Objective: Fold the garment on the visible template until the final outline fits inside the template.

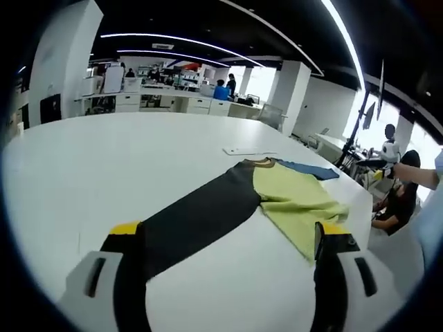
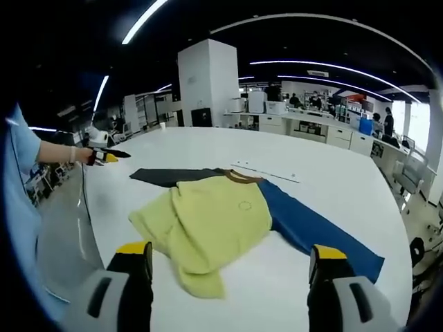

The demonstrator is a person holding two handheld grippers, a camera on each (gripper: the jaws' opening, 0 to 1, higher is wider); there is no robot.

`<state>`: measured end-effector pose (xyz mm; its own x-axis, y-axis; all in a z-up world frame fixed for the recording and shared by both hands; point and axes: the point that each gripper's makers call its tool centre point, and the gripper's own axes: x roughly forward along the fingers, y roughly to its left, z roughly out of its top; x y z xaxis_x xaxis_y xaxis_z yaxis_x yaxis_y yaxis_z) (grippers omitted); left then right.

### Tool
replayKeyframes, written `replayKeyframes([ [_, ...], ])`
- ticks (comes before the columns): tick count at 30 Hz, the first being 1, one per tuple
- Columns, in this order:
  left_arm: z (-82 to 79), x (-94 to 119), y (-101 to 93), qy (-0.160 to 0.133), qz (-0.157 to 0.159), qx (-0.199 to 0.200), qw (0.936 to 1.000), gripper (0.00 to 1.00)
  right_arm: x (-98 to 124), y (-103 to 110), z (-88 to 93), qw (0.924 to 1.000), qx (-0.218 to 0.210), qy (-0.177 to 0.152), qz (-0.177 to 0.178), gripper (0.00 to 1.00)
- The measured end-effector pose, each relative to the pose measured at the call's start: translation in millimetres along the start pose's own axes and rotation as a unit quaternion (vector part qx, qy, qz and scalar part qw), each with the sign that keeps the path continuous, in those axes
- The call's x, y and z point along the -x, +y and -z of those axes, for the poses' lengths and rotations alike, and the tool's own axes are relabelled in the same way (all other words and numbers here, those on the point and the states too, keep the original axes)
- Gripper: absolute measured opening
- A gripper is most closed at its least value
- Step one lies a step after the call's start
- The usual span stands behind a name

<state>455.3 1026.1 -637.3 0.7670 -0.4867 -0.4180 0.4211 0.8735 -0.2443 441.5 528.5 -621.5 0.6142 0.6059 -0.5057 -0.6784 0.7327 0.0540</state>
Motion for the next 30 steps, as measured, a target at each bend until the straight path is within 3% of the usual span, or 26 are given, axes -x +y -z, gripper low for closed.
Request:
replayKeyframes([
  [9,-15.6,-12,-35.5,-0.014,0.006,-0.028,0.9995,0.99,-6,-11,13.5,0.9997,-0.002,-0.019,-0.015,0.97],
  [17,-7.1,-23,-64.8,-0.02,0.023,-0.027,0.9991,0.99,-14,-9,34.4,0.9993,-0.022,-0.015,-0.026,0.98],
  [24,-8.1,-31,-85.8,-0.017,0.043,-0.047,0.9978,0.99,-19,-7,30.4,0.9993,-0.012,-0.012,-0.033,0.97],
  [30,9.6,-34,-98.8,-0.011,0.063,-0.034,0.9973,0.97,-29,3,32.6,0.999,-0.011,-0.002,-0.044,0.97],
])
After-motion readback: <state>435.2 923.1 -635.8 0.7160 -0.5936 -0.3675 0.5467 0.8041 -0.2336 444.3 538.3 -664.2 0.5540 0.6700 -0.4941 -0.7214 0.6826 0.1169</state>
